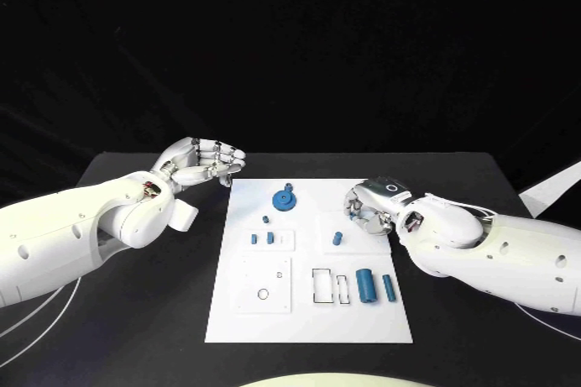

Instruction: Assemble the parts on the task board

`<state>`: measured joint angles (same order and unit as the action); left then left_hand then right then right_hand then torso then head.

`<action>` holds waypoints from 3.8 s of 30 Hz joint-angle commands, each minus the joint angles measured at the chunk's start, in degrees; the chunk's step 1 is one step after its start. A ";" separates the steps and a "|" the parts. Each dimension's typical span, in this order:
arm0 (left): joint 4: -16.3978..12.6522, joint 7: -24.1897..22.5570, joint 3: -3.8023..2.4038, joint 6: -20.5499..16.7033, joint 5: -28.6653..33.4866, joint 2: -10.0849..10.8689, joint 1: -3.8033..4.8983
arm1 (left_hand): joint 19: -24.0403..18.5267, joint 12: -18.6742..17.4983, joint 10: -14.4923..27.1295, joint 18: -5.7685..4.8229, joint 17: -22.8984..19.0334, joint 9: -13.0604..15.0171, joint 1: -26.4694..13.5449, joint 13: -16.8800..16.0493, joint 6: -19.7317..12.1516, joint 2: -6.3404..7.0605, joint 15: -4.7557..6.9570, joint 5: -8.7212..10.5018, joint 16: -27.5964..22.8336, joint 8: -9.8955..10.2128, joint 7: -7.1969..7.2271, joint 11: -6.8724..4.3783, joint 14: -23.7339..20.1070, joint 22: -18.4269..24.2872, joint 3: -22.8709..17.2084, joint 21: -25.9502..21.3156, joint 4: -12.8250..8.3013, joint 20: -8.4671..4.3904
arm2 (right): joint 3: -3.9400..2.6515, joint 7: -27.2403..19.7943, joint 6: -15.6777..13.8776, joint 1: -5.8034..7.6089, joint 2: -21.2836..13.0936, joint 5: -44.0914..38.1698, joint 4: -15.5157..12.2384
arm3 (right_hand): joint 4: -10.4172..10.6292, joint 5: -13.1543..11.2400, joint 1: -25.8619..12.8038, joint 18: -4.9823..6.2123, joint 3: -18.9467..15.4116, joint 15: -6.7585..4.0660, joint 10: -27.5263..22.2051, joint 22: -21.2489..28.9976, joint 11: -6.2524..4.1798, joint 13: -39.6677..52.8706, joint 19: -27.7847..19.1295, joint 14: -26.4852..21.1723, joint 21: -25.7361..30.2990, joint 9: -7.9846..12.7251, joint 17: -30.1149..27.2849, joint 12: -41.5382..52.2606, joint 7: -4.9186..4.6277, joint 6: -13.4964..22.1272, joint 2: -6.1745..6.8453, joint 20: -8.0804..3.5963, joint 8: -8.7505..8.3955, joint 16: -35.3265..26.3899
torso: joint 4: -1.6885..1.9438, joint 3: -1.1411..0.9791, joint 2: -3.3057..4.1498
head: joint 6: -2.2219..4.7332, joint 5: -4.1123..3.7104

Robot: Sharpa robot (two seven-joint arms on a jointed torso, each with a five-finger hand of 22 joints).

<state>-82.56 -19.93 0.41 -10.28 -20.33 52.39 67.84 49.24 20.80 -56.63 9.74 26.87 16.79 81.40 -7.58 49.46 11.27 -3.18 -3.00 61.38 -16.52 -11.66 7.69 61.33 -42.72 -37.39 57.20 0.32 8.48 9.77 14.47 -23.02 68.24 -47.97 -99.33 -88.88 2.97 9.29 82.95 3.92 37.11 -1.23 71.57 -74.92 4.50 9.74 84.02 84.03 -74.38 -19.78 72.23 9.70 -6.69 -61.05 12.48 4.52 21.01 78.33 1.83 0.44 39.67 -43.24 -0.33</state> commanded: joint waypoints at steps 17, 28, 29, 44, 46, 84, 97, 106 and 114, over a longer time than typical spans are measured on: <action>0.11 -0.24 -0.05 1.62 0.03 -0.09 0.03 | 0.36 0.06 0.37 0.88 -0.04 -0.01 -0.02 0.08 -0.11 -0.43 0.03 -0.26 0.04 0.27 -0.22 0.12 0.14 -0.03 0.33 0.19 -0.06 0.14 | -0.38 -2.03 -1.46 1.67 -2.53 4.31 -6.46 | -0.44 0.17 -0.36 -1.00 0.25 -0.49 2.28 -11.28 -1.94 0.08 0.38 2.33 -0.28 -0.11 0.06 0.05 -0.05 -0.44 -0.59 -0.24 0.06 -0.19 | -0.07 0.01 -0.02 | 0.40 0.22; 0.15 -0.42 -0.05 1.46 0.22 -0.25 0.02 | 0.36 0.06 0.37 0.88 -0.04 -0.01 -0.02 0.08 -0.11 -0.43 0.03 -0.26 0.04 0.27 -0.22 0.12 0.14 -0.03 0.33 0.19 -0.06 0.14 | -0.43 -2.52 -2.61 1.50 -1.12 4.76 -13.08 | -0.53 0.03 -0.48 -0.99 0.31 -0.50 2.32 -11.27 -1.94 0.07 0.36 2.33 -0.25 -0.13 0.04 -0.06 -0.06 -0.47 -0.60 -0.25 0.02 -0.20 | 0.11 0.07 -0.03 | 0.20 2.01; 0.17 -0.44 -0.05 1.44 0.24 -0.27 0.02 | 0.36 0.06 0.37 0.88 -0.04 -0.01 -0.02 0.08 -0.11 -0.43 0.03 -0.26 0.04 0.27 -0.22 0.12 0.14 -0.03 0.33 0.19 -0.06 0.14 | -0.43 -2.60 -2.74 1.43 -0.86 4.76 -13.46 | -0.60 -0.02 -0.50 -0.97 0.36 -0.50 2.32 -11.23 -1.94 0.06 0.30 2.32 -0.11 -0.13 -0.03 -0.12 -0.06 -0.46 -0.61 -0.26 -0.01 -0.24 | 0.06 0.08 -0.05 | 0.10 2.34; 0.40 -0.55 -0.05 1.40 0.36 -0.78 0.01 | 0.35 0.04 0.46 0.88 -0.11 -0.02 -0.03 0.10 -0.16 -0.46 0.02 -0.27 -0.06 0.33 -0.24 0.13 0.07 0.00 0.33 0.15 -0.10 0.14 | -0.41 -3.37 -3.85 -1.32 3.42 3.72 -14.36 | -0.75 -0.04 -0.52 -0.95 0.48 -0.50 2.32 -11.21 -1.93 0.04 0.27 2.34 -0.03 -0.13 0.04 -0.24 -0.08 -0.42 -0.65 -0.27 -0.07 -0.19 | 0.00 0.11 -0.02 | -1.13 5.60; 0.43 -0.55 -0.05 1.38 0.36 -0.84 0.01 | 0.35 0.04 0.46 0.88 -0.11 -0.02 -0.03 0.10 -0.16 -0.46 0.02 -0.27 -0.06 0.33 -0.24 0.13 0.07 0.00 0.33 0.15 -0.10 0.14 | -0.40 -3.38 -4.34 -2.03 4.02 3.40 -14.00 | -0.75 -0.04 -0.52 -0.95 0.48 -0.50 2.32 -11.21 -1.93 0.04 0.27 2.34 -0.03 -0.13 0.04 -0.24 -0.08 -0.42 -0.65 -0.27 -0.07 -0.19 | -0.01 0.11 0.01 | -1.30 5.99; 0.85 -0.44 -0.04 1.46 0.62 -1.57 0.01 | 0.35 0.04 0.63 0.87 -0.19 -0.04 -0.15 0.14 -0.27 -0.47 -0.01 -0.27 -0.15 0.47 -0.29 0.19 0.07 0.05 0.39 0.10 -0.13 0.16 | 0.11 -2.75 -6.38 -8.25 9.87 1.67 -8.83 | -1.05 -0.12 -0.66 -0.93 0.67 -0.47 2.32 -11.17 -1.86 -0.01 0.22 2.35 0.08 -0.13 -0.03 -0.52 -0.16 -0.36 -0.70 -0.28 -0.21 -0.20 | -0.01 0.08 0.03 | -3.27 8.90; 0.93 -0.30 -0.04 1.57 0.62 -1.58 0.01 | 0.35 0.04 0.63 0.87 -0.19 -0.04 -0.15 0.14 -0.27 -0.47 -0.01 -0.27 -0.15 0.47 -0.29 0.19 0.07 0.05 0.39 0.10 -0.13 0.16 | 0.18 -2.68 -5.86 -8.42 9.98 1.68 -8.74 | -1.17 -0.26 -0.79 -0.93 0.71 -0.45 2.35 -11.16 -1.83 -0.02 0.22 2.38 0.07 -0.14 0.04 -0.64 -0.19 -0.36 -0.72 -0.27 -0.27 -0.14 | -0.03 0.09 0.05 | -3.42 8.92; 0.96 -0.24 -0.03 1.58 0.62 -1.57 0.01 | 0.35 0.04 0.63 0.87 -0.19 -0.04 -0.15 0.14 -0.27 -0.47 -0.01 -0.27 -0.15 0.47 -0.29 0.19 0.07 0.05 0.39 0.10 -0.13 0.16 | 0.24 -2.61 -5.54 -8.58 10.13 1.73 -8.56 | -1.26 -0.32 -0.87 -0.93 0.74 -0.43 2.38 -11.16 -1.82 -0.03 0.22 2.36 0.05 -0.15 -0.03 -0.72 -0.20 -0.37 -0.73 -0.27 -0.30 -0.18 | 0.02 0.08 0.02 | -3.49 8.83; 1.01 -0.05 -0.03 1.76 0.62 -1.58 0.01 | 0.36 0.07 0.76 0.89 -0.28 -0.04 -0.07 0.17 -0.31 -0.58 -0.01 -0.33 -0.23 0.57 -0.30 0.19 0.08 0.09 0.34 0.05 -0.27 0.17 | 0.28 -2.56 -5.06 -8.62 10.11 1.78 -8.42 | -1.26 -0.32 -0.87 -0.93 0.74 -0.43 2.38 -11.16 -1.82 -0.03 0.22 2.36 0.05 -0.15 -0.03 -0.72 -0.20 -0.37 -0.73 -0.27 -0.30 -0.18 | -0.05 0.10 0.03 | -3.50 8.90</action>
<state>-81.48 -19.74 0.43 -9.47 -20.06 50.94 67.82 49.23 20.80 -56.42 9.73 26.64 16.78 81.40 -7.50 49.25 11.28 -3.19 -3.00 61.37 -16.19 -11.86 7.89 61.32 -42.68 -37.23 57.19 0.16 8.49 10.03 12.08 -29.20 59.69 -37.92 -96.92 -97.29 2.05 8.98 82.40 3.94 37.72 -1.23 72.09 -74.90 4.21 9.62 84.01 84.04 -74.38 -19.88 72.24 8.90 -6.79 -61.14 12.00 4.52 20.37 78.34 1.81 0.54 39.70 -46.76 8.54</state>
